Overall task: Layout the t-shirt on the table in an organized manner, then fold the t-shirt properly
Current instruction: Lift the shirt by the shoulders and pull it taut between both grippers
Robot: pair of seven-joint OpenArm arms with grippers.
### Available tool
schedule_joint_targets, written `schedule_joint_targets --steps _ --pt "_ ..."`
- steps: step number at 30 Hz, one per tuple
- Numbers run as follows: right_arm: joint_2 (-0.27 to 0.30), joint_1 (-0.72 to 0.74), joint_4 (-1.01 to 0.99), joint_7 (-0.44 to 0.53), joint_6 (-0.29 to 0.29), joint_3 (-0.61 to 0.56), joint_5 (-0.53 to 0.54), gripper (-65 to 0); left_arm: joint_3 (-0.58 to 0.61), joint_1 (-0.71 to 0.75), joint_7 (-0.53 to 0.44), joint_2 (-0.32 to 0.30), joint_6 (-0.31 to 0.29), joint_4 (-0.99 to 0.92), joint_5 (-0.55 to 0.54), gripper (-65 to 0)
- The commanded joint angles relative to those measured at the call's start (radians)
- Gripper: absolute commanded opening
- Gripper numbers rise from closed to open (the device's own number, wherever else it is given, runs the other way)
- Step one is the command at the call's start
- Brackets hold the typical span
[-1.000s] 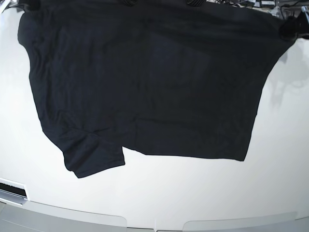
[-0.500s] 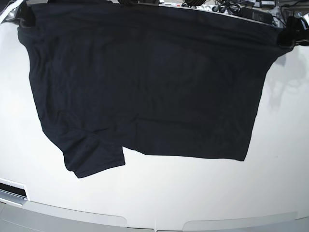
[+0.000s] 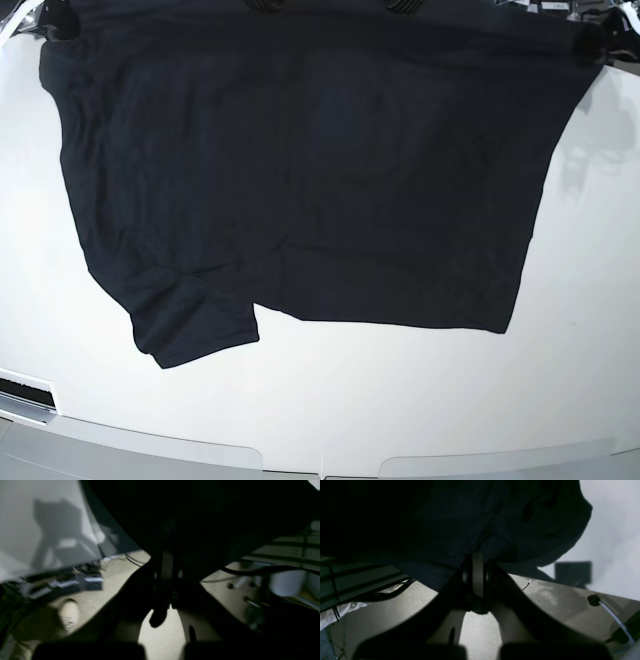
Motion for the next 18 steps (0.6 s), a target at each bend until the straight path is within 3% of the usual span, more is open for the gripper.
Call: schedule_joint_targets --steps 1,10,15,18 --pt "0.012 -0.012 0.014 0.007 0.005 0.012 0.015 -65.0 -0.012 0.011 -0.029 -0.016 -0.006 0.005 0.014 -65.0" --pt "0.014 -0.025 0.014 0.002 0.005 0.012 0.115 -65.0 -0.012 0.027 -0.023 -0.022 -0.006 -0.026 0.056 -65.0" --pt "0.014 -0.025 0.014 0.002 0.005 0.012 0.131 -65.0 -0.011 0.027 -0.023 -0.021 -0.006 -0.026 -0.043 -65.0" --pt "0.014 -0.025 0.014 0.003 0.005 0.026 0.131 -65.0 -0.003 0.024 -0.023 -0.019 -0.006 -0.026 -0.042 -65.0"
